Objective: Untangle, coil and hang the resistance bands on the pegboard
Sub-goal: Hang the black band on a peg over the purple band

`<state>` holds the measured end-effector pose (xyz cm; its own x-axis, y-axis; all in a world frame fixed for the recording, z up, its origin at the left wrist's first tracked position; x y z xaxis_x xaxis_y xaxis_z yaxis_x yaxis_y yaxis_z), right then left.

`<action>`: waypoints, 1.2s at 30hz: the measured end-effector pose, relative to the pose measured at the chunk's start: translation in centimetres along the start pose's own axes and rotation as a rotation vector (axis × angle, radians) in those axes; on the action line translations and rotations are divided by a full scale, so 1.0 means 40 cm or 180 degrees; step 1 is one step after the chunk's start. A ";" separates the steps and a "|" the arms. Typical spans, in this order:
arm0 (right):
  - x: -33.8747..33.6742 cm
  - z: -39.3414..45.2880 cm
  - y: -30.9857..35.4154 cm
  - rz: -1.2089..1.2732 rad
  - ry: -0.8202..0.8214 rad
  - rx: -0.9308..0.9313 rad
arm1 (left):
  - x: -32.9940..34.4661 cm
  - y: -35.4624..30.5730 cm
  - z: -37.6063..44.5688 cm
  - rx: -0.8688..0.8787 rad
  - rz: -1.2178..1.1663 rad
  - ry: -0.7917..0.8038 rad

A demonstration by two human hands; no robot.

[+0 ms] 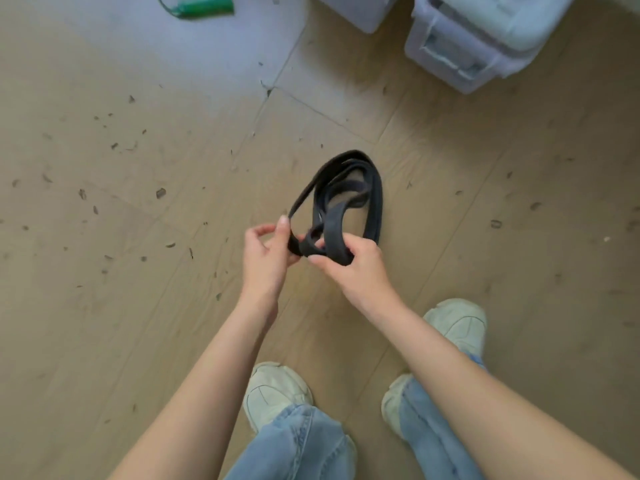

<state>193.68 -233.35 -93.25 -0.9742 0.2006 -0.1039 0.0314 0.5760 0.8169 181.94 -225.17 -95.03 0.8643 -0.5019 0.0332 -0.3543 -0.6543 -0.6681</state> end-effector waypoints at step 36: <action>-0.696 -1.379 1.656 -0.3220 0.0078 -0.1513 | 0.809 -1.459 -1.503 -0.0762 0.1583 0.4087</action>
<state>210.55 -244.50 -4.96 -0.5070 -0.2077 -0.8366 -0.8618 0.1026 0.4968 209.13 -237.22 -10.28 -0.2492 -0.7833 0.5695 -0.6878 -0.2709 -0.6735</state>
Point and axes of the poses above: each hand's wrist, its own z-axis towards the middle knuckle, its own x-axis out of the palm, y = z × x, the point moved 7 cm from there along z, towards the middle knuckle, and after that the axes turned 15 degrees about y, right-handed, at the moved point
